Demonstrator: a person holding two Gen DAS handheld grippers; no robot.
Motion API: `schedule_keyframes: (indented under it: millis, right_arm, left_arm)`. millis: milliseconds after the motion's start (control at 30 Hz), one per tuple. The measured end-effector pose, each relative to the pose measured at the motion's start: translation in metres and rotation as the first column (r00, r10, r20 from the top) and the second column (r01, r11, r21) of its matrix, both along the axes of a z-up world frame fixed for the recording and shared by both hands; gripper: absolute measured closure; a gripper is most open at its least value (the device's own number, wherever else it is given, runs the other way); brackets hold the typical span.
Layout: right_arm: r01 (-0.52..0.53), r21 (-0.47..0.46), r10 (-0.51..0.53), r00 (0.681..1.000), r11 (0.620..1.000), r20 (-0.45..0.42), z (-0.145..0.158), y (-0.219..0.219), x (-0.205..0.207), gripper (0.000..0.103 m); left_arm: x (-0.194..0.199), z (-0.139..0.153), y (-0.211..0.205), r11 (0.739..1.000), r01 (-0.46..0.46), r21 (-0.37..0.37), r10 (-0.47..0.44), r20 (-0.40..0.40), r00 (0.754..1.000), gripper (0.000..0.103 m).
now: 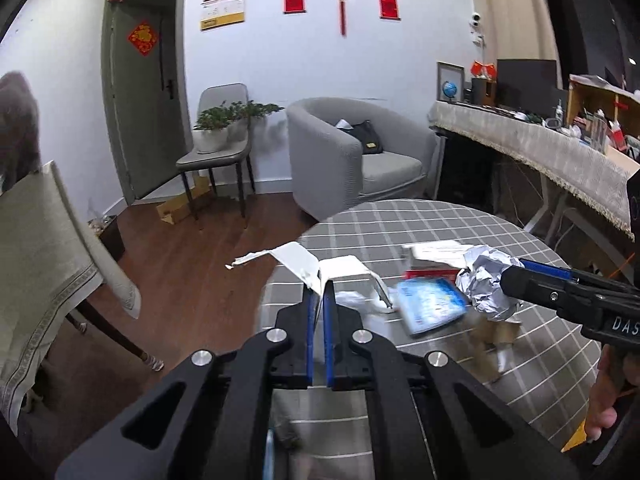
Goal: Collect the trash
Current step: 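Release the foil ball into the bin while the left tool drops its paper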
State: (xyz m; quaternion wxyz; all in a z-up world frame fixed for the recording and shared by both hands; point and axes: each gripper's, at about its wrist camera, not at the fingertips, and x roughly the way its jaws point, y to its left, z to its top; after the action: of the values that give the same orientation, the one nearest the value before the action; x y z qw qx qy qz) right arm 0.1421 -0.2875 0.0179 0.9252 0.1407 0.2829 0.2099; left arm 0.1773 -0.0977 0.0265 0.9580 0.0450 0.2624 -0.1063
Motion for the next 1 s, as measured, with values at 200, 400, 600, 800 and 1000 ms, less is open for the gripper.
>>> schedule_keyframes:
  millis: [200, 400, 600, 800, 1000]
  right_arm:
    - [-0.055, -0.019, 0.055, 0.998, 0.998, 0.037, 0.008, 0.042, 0.007, 0.055]
    - [-0.112, -0.036, 0.113, 0.993, 0.993, 0.026, 0.008, 0.080, 0.017, 0.057]
    - [-0.163, -0.056, 0.164, 0.986, 0.985, 0.011, 0.004, 0.115, 0.026, 0.057]
    - [-0.216, -0.077, 0.216, 0.976, 0.973, -0.009, -0.004, 0.150, 0.027, 0.057]
    - [-0.267, -0.114, 0.264, 0.964, 0.957, -0.045, -0.012, 0.190, 0.034, 0.057]
  left_arm:
    - [-0.001, -0.001, 0.047, 0.998, -0.036, -0.050, 0.035, -0.010, 0.999, 0.099]
    - [-0.004, -0.008, 0.087, 0.994, -0.084, -0.071, 0.081, -0.037, 0.996, 0.099]
    - [-0.001, -0.031, 0.120, 0.991, -0.120, -0.057, 0.113, -0.105, 0.988, 0.099]
    - [0.007, -0.057, 0.146, 0.987, -0.148, -0.056, 0.134, -0.202, 0.970, 0.099]
    - [0.016, -0.083, 0.174, 0.981, -0.181, -0.065, 0.155, -0.286, 0.946, 0.099]
